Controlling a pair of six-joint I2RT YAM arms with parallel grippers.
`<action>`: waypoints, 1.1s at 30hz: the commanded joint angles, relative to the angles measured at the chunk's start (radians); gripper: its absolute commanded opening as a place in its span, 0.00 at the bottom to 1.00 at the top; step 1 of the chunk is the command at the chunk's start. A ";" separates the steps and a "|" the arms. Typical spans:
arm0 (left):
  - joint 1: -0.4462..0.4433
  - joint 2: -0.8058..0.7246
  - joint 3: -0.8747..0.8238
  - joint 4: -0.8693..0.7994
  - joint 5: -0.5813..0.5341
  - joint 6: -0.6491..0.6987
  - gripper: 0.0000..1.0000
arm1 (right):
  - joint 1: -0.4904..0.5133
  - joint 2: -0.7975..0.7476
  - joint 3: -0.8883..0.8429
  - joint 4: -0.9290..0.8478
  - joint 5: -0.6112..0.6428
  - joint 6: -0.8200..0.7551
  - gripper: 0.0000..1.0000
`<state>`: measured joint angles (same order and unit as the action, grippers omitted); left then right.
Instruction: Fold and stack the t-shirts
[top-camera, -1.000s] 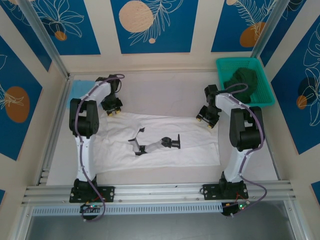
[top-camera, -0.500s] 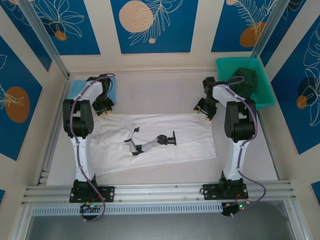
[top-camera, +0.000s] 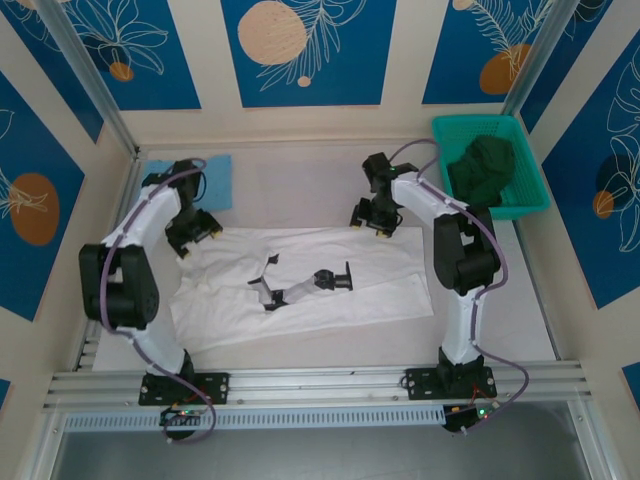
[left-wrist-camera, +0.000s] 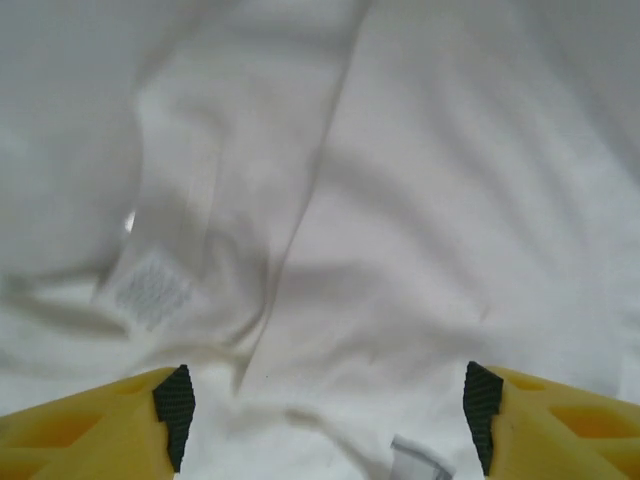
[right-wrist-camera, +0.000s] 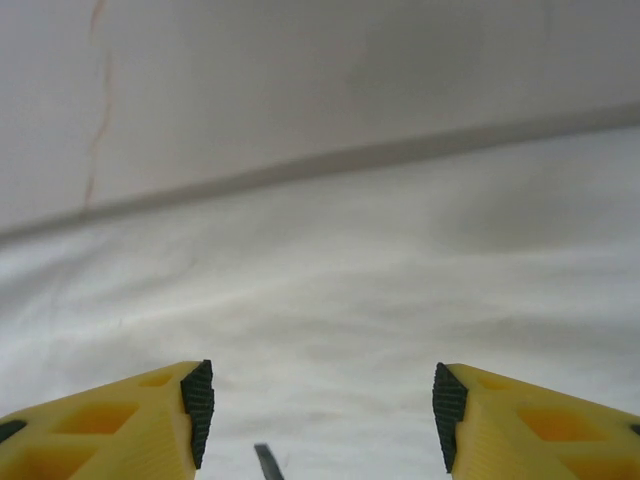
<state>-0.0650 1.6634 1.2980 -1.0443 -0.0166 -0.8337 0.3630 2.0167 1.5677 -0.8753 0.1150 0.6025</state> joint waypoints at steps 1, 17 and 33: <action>-0.013 -0.112 -0.201 0.049 0.160 -0.202 0.78 | 0.041 -0.009 -0.018 -0.020 -0.030 -0.108 0.65; -0.155 0.164 -0.207 0.251 0.149 -0.276 1.00 | 0.024 0.078 -0.057 -0.110 0.077 -0.026 0.85; -0.414 1.058 1.191 -0.176 0.106 -0.045 0.92 | -0.114 -0.176 -0.391 -0.054 -0.129 0.230 0.83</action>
<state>-0.4755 2.5225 2.2913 -1.1858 0.1188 -0.9722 0.2768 1.8755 1.2121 -0.9249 0.0708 0.7418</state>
